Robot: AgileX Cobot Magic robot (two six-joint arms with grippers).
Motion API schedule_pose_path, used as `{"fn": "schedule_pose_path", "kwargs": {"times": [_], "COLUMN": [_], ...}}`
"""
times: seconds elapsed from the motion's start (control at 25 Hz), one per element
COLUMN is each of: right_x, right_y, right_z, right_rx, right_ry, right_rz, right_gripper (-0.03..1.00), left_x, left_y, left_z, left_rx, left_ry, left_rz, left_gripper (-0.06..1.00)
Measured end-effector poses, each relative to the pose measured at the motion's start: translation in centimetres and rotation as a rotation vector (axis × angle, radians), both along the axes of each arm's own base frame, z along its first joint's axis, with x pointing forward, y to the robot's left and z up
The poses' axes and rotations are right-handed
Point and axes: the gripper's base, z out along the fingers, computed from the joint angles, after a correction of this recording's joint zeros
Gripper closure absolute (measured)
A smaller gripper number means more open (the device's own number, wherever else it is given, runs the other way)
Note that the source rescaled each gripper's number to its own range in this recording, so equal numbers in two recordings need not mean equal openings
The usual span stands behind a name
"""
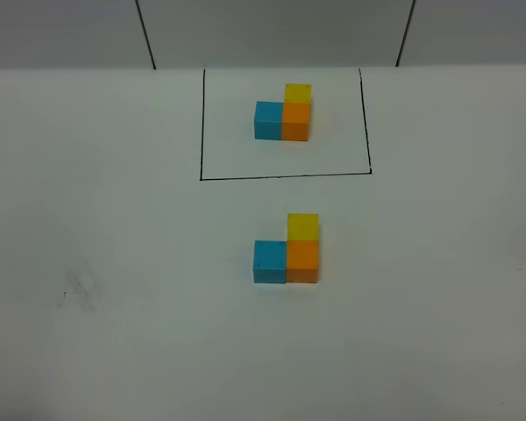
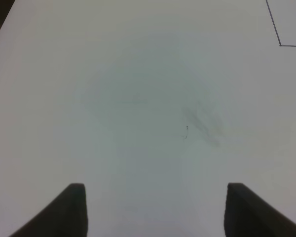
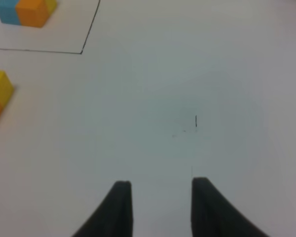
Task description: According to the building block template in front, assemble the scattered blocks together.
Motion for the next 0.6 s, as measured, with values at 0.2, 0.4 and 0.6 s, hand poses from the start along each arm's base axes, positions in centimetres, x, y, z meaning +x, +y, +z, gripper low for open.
{"fn": "schedule_pose_path", "kwargs": {"times": [0.2, 0.4, 0.6], "right_x": [0.0, 0.01, 0.01], "right_y": [0.0, 0.02, 0.03], "right_z": [0.0, 0.0, 0.0], "right_rx": [0.0, 0.0, 0.0], "right_ry": [0.0, 0.0, 0.0], "right_rz": [0.0, -0.034, -0.043], "right_gripper": [0.97, 0.97, 0.97], "left_x": [0.0, 0.0, 0.0], "left_y": [0.0, 0.0, 0.0], "left_z": [0.0, 0.0, 0.0], "left_rx": [0.0, -0.002, -0.002], "left_ry": [0.0, 0.0, 0.0], "left_rz": [0.0, 0.001, 0.001], "left_gripper": [0.6, 0.6, 0.6]}}
